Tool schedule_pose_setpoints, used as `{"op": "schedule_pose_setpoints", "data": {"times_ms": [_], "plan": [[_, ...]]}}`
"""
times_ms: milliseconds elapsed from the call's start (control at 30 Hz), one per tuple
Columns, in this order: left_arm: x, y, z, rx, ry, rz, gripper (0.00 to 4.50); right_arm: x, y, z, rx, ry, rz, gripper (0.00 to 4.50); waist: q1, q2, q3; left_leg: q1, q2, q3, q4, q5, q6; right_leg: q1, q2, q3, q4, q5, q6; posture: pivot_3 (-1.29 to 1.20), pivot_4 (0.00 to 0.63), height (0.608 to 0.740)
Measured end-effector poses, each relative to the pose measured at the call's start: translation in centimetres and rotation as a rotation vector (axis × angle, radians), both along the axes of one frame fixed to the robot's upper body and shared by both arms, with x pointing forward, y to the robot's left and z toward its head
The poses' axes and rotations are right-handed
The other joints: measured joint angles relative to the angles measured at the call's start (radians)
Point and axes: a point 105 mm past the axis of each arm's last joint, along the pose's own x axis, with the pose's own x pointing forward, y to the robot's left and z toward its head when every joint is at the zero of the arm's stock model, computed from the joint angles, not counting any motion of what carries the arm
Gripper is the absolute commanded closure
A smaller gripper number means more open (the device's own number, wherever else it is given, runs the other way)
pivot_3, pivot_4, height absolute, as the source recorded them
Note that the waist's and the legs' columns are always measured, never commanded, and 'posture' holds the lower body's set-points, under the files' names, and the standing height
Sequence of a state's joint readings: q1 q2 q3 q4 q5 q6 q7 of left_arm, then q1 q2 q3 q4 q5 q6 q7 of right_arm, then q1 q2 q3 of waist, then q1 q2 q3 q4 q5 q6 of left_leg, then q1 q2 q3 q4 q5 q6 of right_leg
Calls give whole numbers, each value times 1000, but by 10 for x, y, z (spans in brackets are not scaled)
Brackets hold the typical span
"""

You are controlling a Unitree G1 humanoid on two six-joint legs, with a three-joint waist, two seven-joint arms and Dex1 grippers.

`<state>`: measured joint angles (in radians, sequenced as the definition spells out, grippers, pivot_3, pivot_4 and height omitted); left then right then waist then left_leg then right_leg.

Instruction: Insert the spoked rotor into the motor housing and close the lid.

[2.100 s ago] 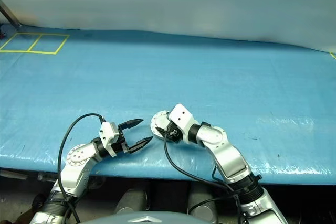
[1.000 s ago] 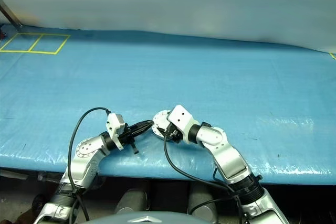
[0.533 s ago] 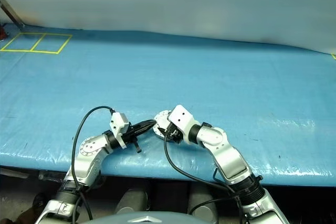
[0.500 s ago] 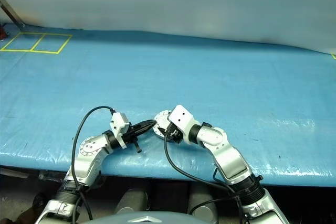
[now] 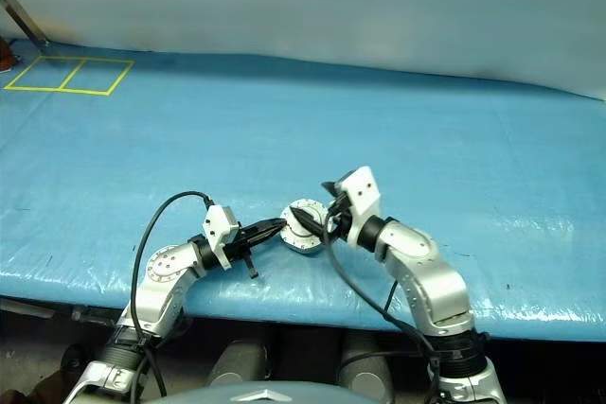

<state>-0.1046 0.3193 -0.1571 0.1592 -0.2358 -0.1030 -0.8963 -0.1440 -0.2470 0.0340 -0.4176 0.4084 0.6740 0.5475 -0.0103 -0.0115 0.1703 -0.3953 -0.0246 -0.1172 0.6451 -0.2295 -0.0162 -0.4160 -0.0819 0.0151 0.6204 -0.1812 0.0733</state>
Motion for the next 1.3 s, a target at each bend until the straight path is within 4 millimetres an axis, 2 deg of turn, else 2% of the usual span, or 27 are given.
{"op": "schedule_pose_setpoints", "data": {"times_ms": [133,300,433,733,833,1000,1133,1300], "plan": [[-1,0,0,-2,-7,1,4500,-1,-21,-7,132,149,-85,21,0,0,0,0,0,0,-2,0,0,0,0,0,-1,0,0,0,150,740],[-2,0,0,-2,-11,0,4500,-12,-31,-39,265,397,-149,21,0,2,0,0,0,0,-3,0,0,0,0,0,-3,0,0,0,150,740],[-2,-1,0,-2,-15,-1,4500,-22,-29,-64,365,577,-159,21,-2,5,-1,0,0,1,-4,0,0,1,0,0,-7,1,1,0,150,740],[-3,-1,-1,16,-28,-3,4500,-17,-17,-69,519,661,-117,21,-2,5,-3,1,0,1,-7,0,0,2,0,0,-10,1,1,0,150,740],[-4,0,-2,16,-26,-2,4500,-18,-12,-72,539,687,-94,662,-3,7,-6,1,0,1,-8,0,0,2,0,0,-10,1,1,0,150,740],[-5,1,-4,19,-23,9,4500,-20,-9,-74,561,715,-80,2289,-3,9,-7,1,0,1,-9,0,0,2,0,0,-10,1,1,0,150,740],[-8,5,-9,35,-6,17,4500,-20,-10,-70,596,707,-65,3284,-1,11,-8,1,0,1,-9,0,0,2,0,0,-10,1,1,0,150,740],[-7,5,-9,36,-7,16,4500,-20,-10,-70,603,711,-65,3350,-2,11,-9,1,0,1,-9,0,0,2,0,0,-11,1,1,0,150,740]]}}
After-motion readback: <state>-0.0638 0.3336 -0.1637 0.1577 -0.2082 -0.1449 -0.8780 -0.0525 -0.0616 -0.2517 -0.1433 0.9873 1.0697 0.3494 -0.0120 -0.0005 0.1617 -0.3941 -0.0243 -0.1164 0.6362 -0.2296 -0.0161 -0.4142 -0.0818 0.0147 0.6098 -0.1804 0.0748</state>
